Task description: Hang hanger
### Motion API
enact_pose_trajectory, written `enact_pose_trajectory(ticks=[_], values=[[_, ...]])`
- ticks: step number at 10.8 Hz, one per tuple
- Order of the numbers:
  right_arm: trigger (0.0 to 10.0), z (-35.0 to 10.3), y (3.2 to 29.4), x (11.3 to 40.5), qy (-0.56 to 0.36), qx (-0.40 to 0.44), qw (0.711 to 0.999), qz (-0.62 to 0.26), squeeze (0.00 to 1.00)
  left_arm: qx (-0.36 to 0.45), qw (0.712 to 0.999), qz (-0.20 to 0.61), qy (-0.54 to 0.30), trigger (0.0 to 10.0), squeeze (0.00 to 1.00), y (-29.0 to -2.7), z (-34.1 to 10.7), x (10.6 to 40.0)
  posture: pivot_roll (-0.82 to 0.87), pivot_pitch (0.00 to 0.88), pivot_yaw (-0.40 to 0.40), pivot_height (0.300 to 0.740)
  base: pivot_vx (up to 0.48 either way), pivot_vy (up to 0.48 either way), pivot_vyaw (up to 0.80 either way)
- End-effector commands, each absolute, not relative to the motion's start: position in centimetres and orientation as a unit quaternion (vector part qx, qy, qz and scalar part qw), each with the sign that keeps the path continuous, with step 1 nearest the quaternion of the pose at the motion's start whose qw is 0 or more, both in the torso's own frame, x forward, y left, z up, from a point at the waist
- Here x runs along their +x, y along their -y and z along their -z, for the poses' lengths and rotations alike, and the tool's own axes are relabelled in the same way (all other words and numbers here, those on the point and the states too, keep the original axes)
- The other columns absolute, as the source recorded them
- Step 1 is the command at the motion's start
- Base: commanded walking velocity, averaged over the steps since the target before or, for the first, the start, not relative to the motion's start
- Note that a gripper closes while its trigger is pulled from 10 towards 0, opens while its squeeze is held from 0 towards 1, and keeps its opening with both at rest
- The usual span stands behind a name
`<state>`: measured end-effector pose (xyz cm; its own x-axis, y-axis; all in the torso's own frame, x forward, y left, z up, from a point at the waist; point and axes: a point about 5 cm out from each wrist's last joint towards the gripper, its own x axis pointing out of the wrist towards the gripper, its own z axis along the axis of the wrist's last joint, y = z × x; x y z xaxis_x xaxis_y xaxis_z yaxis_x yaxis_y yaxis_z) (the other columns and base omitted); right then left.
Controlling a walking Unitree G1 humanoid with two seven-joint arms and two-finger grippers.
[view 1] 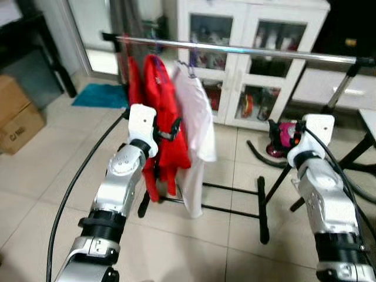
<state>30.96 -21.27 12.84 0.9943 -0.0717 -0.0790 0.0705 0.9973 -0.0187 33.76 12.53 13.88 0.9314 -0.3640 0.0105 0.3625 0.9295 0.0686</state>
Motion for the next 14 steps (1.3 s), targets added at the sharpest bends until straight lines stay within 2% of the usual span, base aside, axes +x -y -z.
enact_pose_trajectory(ticks=[1, 4, 5, 9, 12, 14], values=[[10.0, -12.7, 21.2, 30.5, -0.040, 0.005, 0.998, 0.042, 0.00, 0.034, 0.981, 0.192, 0.005, 10.0, 1.00, -12.7, -13.7, 33.4, -0.01, 0.000, 0.030, 0.740, 0.307, 0.000, 0.00], [10.0, -12.9, 21.2, 29.9, -0.022, -0.001, 0.999, 0.046, 0.00, 0.036, 0.980, 0.193, -0.001, 10.0, 1.00, -12.8, -13.3, 33.0, -0.01, 0.000, 0.036, 0.740, 0.319, 0.000, 0.00], [10.0, -13.8, 21.2, 29.8, 0.000, -0.016, 0.999, 0.044, 0.00, 0.042, 0.980, 0.197, 0.000, 10.0, 1.00, -12.9, -13.3, 32.5, 0.00, 0.000, 0.032, 0.740, 0.292, 0.000, 0.80], [10.0, -14.4, 19.8, 29.9, 0.018, 0.016, 1.000, -0.001, 0.00, 0.059, 0.978, 0.199, 0.003, 10.0, 1.00, -13.3, -13.5, 31.8, 0.01, 0.000, 0.016, 0.740, 0.292, 0.000, 0.80], [10.0, -14.8, 19.3, 30.2, 0.019, 0.070, 0.997, 0.000, 0.00, 0.073, 0.976, 0.206, 0.002, 10.0, 1.00, -13.5, -13.9, 31.8, 0.03, 0.000, 0.020, 0.740, 0.287, 0.000, 0.00], [10.0, -15.3, 19.2, 30.2, 0.027, 0.067, 0.997, -0.002, 0.00, 0.074, 0.975, 0.210, 0.001, 10.0, 1.00, -13.4, -13.9, 31.7, 0.03, 0.000, 0.019, 0.740, 0.287, 0.000, 0.00]])
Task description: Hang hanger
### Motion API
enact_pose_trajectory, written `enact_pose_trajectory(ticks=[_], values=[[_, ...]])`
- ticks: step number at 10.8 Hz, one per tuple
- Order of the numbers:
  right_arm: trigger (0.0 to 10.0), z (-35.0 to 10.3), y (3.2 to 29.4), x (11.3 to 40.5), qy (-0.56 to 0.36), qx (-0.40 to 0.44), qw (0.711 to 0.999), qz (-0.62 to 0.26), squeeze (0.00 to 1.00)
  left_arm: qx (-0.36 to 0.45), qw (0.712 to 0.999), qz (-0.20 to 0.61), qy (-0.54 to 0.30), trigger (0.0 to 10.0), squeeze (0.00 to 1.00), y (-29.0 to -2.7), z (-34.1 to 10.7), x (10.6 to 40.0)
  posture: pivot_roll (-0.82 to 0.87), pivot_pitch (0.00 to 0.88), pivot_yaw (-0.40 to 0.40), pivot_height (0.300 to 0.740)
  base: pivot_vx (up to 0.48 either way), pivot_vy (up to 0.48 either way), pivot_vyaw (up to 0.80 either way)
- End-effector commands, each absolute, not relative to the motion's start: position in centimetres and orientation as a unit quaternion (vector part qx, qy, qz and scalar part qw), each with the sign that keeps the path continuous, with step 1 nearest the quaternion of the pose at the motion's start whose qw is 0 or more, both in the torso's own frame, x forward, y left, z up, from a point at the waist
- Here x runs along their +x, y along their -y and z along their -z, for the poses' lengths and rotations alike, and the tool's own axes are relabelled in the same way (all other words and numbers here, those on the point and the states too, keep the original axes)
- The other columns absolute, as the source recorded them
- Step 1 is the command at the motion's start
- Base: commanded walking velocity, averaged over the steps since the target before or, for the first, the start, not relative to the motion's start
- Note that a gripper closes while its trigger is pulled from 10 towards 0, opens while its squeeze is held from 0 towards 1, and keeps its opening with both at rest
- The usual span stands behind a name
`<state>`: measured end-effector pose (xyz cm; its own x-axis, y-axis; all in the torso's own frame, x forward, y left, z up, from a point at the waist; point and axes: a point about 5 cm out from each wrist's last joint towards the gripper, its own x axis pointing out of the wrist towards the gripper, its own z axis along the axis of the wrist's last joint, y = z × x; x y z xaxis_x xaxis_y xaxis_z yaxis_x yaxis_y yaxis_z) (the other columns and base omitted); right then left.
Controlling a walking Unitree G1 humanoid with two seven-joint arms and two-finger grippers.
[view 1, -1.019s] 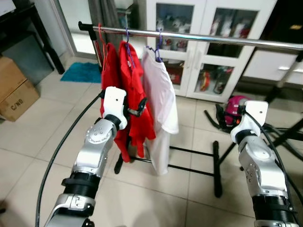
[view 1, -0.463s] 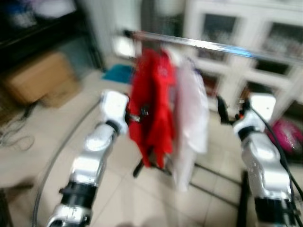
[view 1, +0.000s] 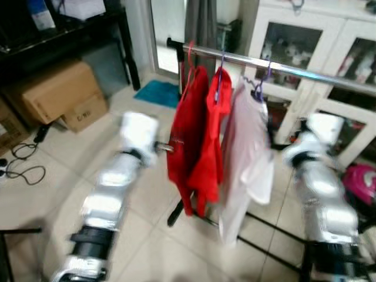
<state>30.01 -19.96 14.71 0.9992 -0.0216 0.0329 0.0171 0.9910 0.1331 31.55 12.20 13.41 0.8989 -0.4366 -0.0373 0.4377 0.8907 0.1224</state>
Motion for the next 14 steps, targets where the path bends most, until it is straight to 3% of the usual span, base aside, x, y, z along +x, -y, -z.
enact_pose_trajectory(ticks=[1, 7, 8, 9, 10, 11, 12, 13, 14], values=[[10.0, -15.7, 19.1, 30.4, 0.030, 0.078, 0.997, -0.006, 0.00, 0.073, 0.974, 0.212, -0.001, 10.0, 1.00, -13.3, -13.9, 31.7, 0.03, 0.000, 0.019, 0.740, 0.289, 0.000, 0.00], [10.0, -16.6, 18.5, 31.8, 0.007, 0.055, 0.998, -0.025, 0.00, 0.065, 0.969, 0.238, 0.007, 10.0, 1.00, -12.6, -14.5, 31.9, 0.04, 0.000, 0.013, 0.740, 0.238, 0.000, 0.00], [10.0, -16.8, 18.5, 32.2, -0.003, 0.045, 0.998, -0.035, 0.29, 0.065, 0.963, 0.262, 0.009, 10.0, 1.00, -12.2, -14.7, 31.9, 0.04, 0.000, 0.010, 0.740, 0.000, 0.000, 0.00], [10.0, -17.1, 18.8, 32.8, -0.010, 0.045, 0.998, -0.032, 1.00, 0.077, 0.950, 0.302, 0.006, 10.0, 1.00, -11.7, -14.8, 31.8, 0.04, 0.000, 0.005, 0.740, 0.000, 0.000, 0.00], [10.0, -17.3, 19.1, 33.0, -0.014, 0.049, 0.998, -0.025, 1.00, 0.082, 0.945, 0.317, 0.003, 10.0, 1.00, -11.5, -14.8, 31.7, 0.04, 0.000, 0.002, 0.740, 0.000, 0.000, 0.00], [10.0, -17.4, 19.3, 33.4, -0.026, 0.042, 0.998, -0.027, 1.00, 0.081, 0.941, 0.330, -0.003, 10.0, 0.89, -11.5, -14.7, 31.7, 0.04, 0.000, 0.001, 0.740, 0.000, 0.000, 0.00], [10.0, -17.4, 19.8, 33.9, -0.049, 0.011, 0.998, -0.034, 1.00, 0.075, 0.935, 0.346, 0.000, 10.0, 0.18, -11.2, -14.9, 31.9, 0.03, 0.000, 0.006, 0.740, 0.000, 0.000, 0.00], [10.0, -17.5, 19.9, 34.2, -0.055, 0.018, 0.997, -0.045, 1.00, 0.076, 0.935, 0.347, 0.002, 10.0, 0.00, -11.2, -15.1, 32.1, 0.02, 0.000, 0.007, 0.740, 0.000, 0.000, 0.00], [10.0, -17.6, 20.2, 34.6, -0.065, 0.021, 0.996, -0.054, 1.00, 0.068, 0.934, 0.352, -0.001, 10.0, 0.00, -10.9, -15.2, 32.2, 0.01, 0.000, 0.012, 0.740, 0.000, 0.000, 0.00]])
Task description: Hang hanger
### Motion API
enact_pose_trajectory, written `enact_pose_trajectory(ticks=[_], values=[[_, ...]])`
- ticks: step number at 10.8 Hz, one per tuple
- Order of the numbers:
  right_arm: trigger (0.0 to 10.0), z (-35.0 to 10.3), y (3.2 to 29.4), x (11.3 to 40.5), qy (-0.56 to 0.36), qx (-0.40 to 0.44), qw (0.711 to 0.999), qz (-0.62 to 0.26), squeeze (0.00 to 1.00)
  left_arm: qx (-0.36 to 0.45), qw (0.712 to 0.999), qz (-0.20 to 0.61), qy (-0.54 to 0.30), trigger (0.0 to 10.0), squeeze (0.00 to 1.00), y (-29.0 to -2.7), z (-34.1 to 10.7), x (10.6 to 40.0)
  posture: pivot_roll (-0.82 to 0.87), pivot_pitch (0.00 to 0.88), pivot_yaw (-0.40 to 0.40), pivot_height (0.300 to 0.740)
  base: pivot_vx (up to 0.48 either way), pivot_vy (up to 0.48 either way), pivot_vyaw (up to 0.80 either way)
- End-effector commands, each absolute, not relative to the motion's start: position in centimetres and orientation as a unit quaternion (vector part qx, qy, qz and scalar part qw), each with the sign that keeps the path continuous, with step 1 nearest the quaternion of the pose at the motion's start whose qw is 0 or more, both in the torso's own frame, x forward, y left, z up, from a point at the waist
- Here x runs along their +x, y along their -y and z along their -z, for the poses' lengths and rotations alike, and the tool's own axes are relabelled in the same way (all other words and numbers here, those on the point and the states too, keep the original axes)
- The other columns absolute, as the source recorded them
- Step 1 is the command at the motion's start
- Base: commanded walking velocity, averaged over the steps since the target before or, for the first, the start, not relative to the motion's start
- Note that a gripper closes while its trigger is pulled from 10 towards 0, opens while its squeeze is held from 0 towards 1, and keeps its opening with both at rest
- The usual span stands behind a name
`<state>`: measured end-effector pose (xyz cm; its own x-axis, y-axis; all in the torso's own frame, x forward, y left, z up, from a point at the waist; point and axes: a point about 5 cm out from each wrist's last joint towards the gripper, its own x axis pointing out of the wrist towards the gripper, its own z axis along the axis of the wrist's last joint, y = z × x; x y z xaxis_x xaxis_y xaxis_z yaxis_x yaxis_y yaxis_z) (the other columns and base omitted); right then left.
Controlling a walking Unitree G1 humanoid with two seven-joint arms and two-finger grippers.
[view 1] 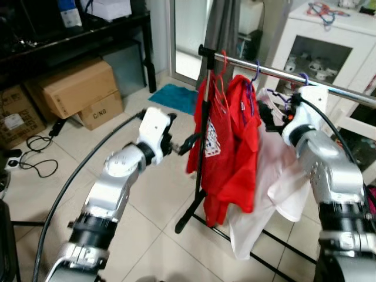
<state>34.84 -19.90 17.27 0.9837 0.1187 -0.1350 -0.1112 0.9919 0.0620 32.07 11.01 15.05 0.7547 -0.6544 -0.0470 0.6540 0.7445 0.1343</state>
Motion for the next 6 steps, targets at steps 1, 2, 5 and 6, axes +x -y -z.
enact_pose_trajectory(ticks=[1, 2, 5, 6], values=[[10.0, -18.0, 20.5, 35.3, -0.063, 0.034, 0.996, -0.054, 1.00, 0.075, 0.930, 0.359, -0.002, 10.0, 0.00, -10.8, -15.1, 32.2, 0.01, 0.000, 0.017, 0.740, 0.000, 0.000, 0.00], [10.0, -17.8, 21.3, 36.0, -0.087, 0.020, 0.995, -0.032, 0.88, 0.073, 0.921, 0.382, 0.006, 10.0, 0.00, -10.4, -15.3, 32.0, 0.01, 0.000, 0.017, 0.740, 0.000, 0.000, 0.00], [10.0, -17.7, 22.0, 37.4, -0.126, 0.008, 0.991, -0.043, 0.00, 0.089, 0.899, 0.428, 0.002, 10.0, 0.00, -10.1, -15.3, 31.7, 0.02, 0.000, 0.005, 0.740, 0.000, 0.000, 0.00], [10.0, -17.7, 22.6, 38.0, -0.142, -0.009, 0.989, -0.035, 0.00, 0.090, 0.890, 0.447, 0.001, 10.0, 0.00, -10.1, -15.3, 31.4, 0.02, 0.000, -0.001, 0.740, 0.000, 0.000, 0.00]])
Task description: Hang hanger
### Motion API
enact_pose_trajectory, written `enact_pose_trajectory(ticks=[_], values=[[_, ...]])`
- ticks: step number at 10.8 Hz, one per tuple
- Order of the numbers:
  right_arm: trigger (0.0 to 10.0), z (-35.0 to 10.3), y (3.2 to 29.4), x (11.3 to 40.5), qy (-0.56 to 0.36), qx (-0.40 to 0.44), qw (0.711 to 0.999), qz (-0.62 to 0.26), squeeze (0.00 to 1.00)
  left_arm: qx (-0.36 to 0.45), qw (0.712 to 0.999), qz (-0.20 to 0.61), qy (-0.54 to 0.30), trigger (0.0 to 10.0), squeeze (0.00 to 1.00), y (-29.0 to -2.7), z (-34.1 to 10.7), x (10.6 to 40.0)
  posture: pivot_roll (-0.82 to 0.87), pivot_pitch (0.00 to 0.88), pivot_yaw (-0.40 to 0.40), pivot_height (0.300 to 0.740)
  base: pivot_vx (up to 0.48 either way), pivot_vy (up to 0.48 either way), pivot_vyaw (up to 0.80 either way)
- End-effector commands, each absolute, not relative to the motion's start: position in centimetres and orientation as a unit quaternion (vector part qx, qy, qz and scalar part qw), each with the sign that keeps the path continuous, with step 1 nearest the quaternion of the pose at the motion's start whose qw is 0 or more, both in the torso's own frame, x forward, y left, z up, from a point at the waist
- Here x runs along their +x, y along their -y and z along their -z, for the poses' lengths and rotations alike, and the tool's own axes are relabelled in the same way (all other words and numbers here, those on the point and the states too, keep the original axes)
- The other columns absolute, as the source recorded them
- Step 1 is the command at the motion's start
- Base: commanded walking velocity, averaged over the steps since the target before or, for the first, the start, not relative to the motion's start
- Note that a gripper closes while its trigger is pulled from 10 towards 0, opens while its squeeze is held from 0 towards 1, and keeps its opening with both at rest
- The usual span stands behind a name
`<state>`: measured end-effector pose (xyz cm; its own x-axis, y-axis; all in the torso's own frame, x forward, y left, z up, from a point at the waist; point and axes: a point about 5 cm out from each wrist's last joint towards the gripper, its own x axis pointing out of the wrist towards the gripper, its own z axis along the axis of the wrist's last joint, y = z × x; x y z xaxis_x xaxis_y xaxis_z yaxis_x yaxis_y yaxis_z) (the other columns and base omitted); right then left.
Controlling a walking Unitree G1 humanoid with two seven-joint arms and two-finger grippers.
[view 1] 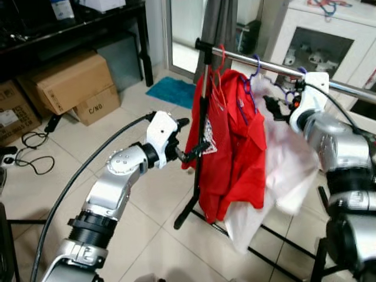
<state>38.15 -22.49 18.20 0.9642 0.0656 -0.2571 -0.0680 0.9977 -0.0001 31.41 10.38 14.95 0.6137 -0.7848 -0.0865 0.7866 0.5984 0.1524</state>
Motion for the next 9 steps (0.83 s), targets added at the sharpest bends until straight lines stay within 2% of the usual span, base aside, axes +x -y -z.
enact_pose_trajectory(ticks=[1, 4, 9], values=[[10.0, -17.9, 22.8, 38.2, -0.145, -0.010, 0.989, -0.034, 0.00, 0.091, 0.887, 0.453, -0.001, 10.0, 0.00, -10.1, -15.3, 31.2, 0.03, 0.000, -0.004, 0.740, 0.000, 0.000, 0.00], [10.0, -19.1, 24.1, 38.2, -0.156, -0.005, 0.987, -0.043, 0.00, 0.090, 0.879, 0.469, -0.006, 10.0, 0.00, -10.0, -15.0, 30.6, 0.03, 0.000, -0.019, 0.740, 0.000, 0.000, 0.00], [10.0, -19.4, 26.2, 36.3, -0.166, 0.003, 0.985, -0.052, 0.00, 0.095, 0.861, 0.500, -0.011, 10.0, 0.00, -9.8, -15.1, 29.9, 0.02, 0.000, -0.011, 0.740, 0.000, 0.000, 0.00]])
